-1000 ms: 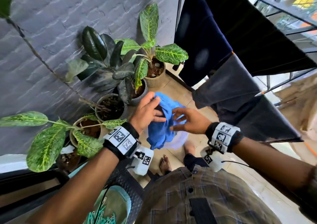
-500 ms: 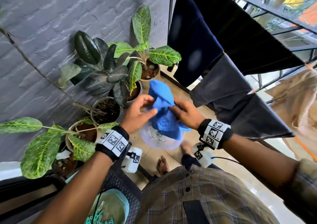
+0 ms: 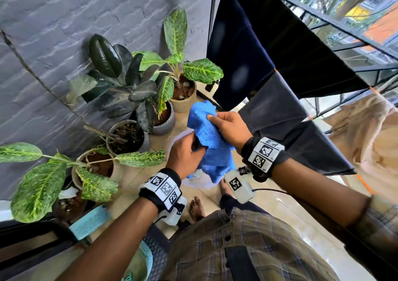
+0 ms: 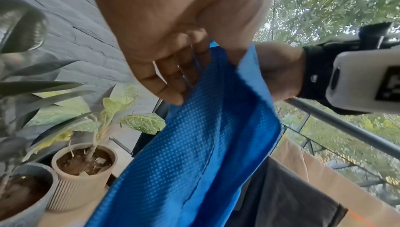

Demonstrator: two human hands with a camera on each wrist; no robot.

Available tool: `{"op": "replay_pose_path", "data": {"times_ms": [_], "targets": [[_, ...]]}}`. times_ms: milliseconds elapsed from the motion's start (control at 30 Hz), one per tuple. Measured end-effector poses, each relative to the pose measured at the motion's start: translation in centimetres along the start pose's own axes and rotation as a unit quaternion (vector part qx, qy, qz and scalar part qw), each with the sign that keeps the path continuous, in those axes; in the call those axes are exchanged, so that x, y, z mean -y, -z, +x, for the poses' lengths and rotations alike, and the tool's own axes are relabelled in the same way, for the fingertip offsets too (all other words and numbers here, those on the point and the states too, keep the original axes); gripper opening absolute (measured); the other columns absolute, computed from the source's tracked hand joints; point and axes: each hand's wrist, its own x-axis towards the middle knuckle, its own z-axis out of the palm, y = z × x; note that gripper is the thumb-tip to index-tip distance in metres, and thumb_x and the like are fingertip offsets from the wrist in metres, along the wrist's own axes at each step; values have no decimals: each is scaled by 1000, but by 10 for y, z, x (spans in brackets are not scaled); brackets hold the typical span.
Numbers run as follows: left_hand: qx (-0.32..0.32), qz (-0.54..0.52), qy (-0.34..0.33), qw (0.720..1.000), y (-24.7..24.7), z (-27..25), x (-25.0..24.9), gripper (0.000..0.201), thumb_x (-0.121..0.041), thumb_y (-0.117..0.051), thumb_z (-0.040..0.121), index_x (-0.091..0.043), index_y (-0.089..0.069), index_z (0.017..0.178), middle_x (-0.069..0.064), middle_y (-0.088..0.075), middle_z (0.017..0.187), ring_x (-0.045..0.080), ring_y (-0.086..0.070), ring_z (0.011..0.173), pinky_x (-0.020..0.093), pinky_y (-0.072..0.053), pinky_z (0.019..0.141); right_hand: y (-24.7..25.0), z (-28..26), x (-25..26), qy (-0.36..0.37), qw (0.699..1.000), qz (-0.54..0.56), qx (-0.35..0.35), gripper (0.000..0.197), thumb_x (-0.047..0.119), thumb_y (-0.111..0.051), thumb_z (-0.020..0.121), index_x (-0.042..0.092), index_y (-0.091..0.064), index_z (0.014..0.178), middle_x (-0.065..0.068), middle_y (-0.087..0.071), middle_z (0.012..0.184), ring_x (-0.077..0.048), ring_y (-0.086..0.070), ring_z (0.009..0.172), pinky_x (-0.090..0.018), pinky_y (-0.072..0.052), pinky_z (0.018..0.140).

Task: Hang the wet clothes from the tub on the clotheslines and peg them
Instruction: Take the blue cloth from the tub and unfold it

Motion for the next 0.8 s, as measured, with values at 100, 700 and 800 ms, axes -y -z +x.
{"op": "replay_pose_path", "data": {"times_ms": [100,700,800], "targets": [[-36,15,16,999,2,5,9,24,-26,-45,80,-9,-44,63,16,-52,63,34,-50,62,43,-36,57,3,-5,-2,-23,1000,0,-4,27,24,-63,96,6,-63,75,-3,-47,58,-9,-41,44,-20,-43,45],[-3,-234,94,968,12,20,-29,70,-62,-55,87,8,-56,87,17,-55,77,22,-49,75,46,-43,68,15,-40,-78,-80,993,26,89,29,24,-74,75,30,-62,101,5,-62,102,-4,-62,84,-19,-50,71],[46,-229,51,971,25,15,-55,62,-50,-53,93,12,-54,87,13,-53,81,19,-47,80,37,-39,73,17,-32,-113,-109,989,-83,57,54,9,-77,74,27,-53,119,-7,-52,114,-13,-54,88,-19,-48,73]]}}
